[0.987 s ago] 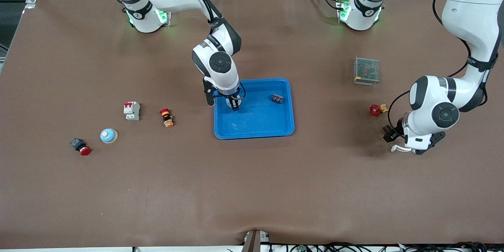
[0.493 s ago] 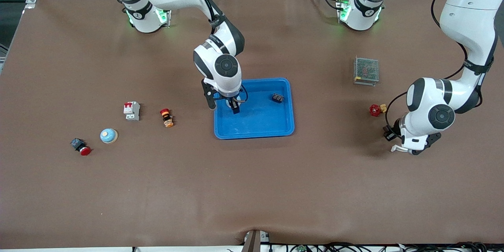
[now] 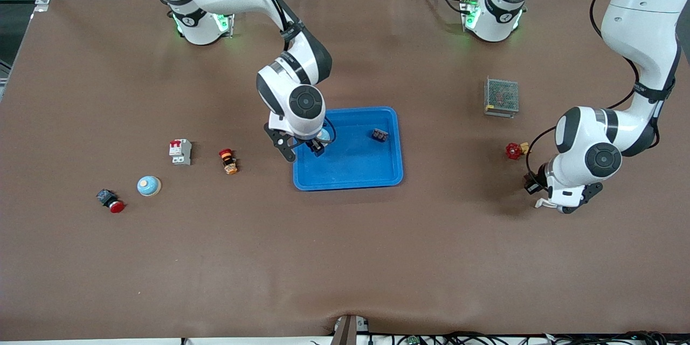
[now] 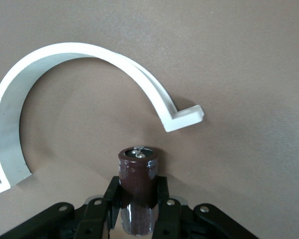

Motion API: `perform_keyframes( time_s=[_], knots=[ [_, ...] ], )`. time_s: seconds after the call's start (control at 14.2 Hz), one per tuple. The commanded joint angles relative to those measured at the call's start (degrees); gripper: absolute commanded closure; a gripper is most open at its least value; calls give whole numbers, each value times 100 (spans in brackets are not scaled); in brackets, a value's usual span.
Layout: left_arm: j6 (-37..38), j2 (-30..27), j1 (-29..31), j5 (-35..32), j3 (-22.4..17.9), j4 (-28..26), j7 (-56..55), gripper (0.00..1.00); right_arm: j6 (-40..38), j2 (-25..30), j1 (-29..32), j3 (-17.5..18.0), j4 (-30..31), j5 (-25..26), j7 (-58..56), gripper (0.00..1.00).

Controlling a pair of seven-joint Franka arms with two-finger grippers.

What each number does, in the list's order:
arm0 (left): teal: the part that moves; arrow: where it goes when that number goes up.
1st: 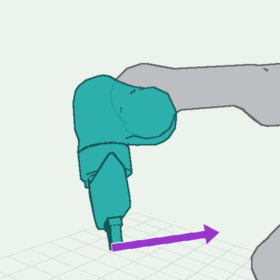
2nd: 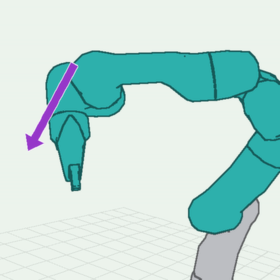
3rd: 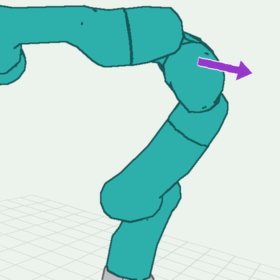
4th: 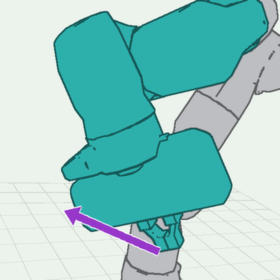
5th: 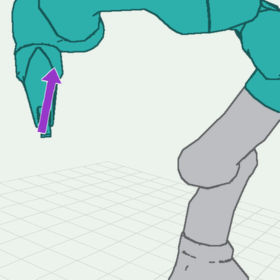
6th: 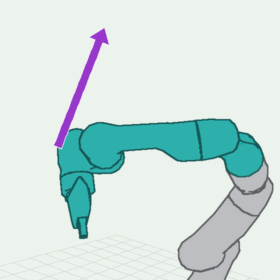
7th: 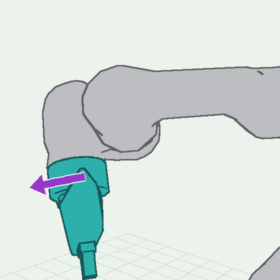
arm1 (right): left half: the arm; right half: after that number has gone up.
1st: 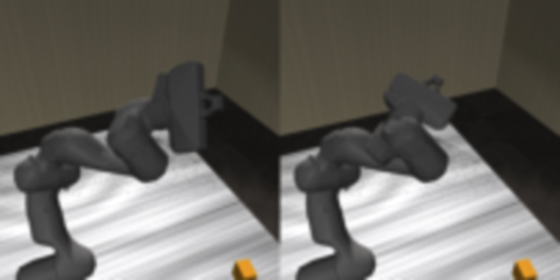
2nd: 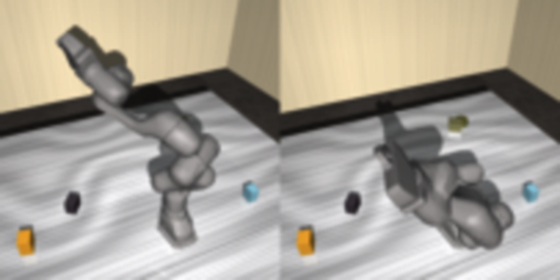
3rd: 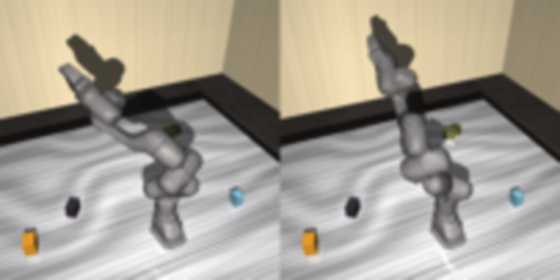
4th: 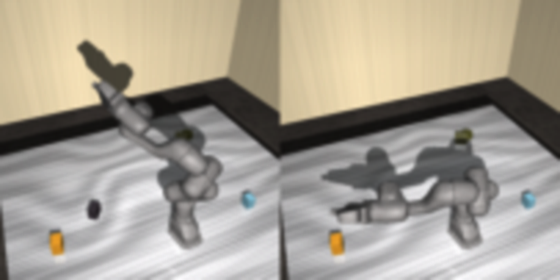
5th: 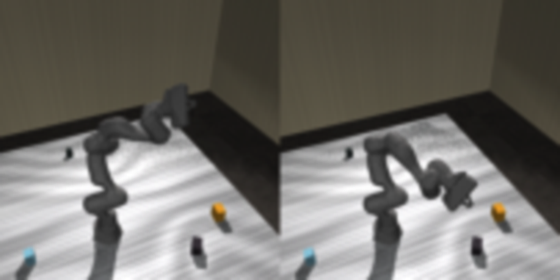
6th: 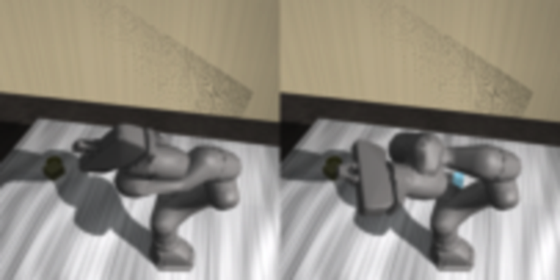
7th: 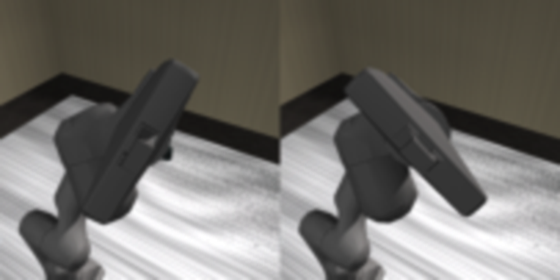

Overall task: Place electrolytic capacitor and blue bell in tray
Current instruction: 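Grasp a second black capacitor with the left gripper while the right gripper reaches the bell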

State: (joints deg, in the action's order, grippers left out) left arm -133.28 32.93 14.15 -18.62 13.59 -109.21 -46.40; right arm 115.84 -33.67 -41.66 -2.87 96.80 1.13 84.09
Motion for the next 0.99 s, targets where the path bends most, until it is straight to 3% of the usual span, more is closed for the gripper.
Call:
perform_keyframes(
  time_s=[0.0,0.35,0.7,0.92],
  knots=[
    [240,-199,-9,7,230,-4,-289,100,-386,290,289,-81,40,273,-1452,0],
    [934,-217,-26,7,880,312,-1448,100,-396,711,922,-91,312,729,-3527,0],
    [1041,-164,-79,16,1671,392,-2872,100,-343,1563,1835,-91,970,757,-5891,0],
    [1032,-86,-596,16,1761,497,-3698,100,-89,1968,2415,-91,1383,871,-7341,0]
  ],
)
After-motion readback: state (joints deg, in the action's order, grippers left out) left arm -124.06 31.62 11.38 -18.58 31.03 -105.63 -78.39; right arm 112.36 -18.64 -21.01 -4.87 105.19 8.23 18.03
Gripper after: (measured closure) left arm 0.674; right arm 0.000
